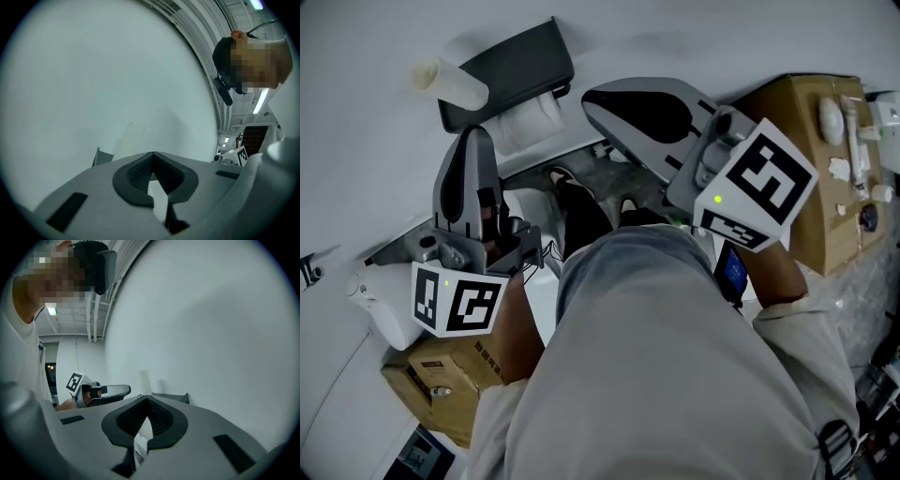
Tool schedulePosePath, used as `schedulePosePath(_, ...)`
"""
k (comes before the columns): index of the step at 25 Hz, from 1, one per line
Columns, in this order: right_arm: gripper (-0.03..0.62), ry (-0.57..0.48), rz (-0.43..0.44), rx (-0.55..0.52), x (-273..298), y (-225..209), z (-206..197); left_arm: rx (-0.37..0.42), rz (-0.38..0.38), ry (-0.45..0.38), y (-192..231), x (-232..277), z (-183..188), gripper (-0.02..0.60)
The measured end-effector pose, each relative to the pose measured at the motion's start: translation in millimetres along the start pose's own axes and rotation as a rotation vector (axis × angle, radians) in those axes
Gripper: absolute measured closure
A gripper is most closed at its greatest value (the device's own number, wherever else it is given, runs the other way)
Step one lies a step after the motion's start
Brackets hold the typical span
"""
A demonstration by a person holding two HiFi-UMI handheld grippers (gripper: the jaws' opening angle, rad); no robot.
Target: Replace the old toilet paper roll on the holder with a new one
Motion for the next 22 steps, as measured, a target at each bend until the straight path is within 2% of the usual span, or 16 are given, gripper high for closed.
schedulePosePath(22,0.579,0.004,-0.01,-0.019,-0.6,8.4,2.1,-0.021,-0.019,-0.005,0.5,-6.7,1.3,0.577)
Point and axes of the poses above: the fingertips, and each gripper's own axes: x forward along the fingers, y to its left, z out of its top, the point moved 6 cm from there along -x, backward along the fingers, and after that the axes turned 15 degrees about x, right-handed, at the moved point
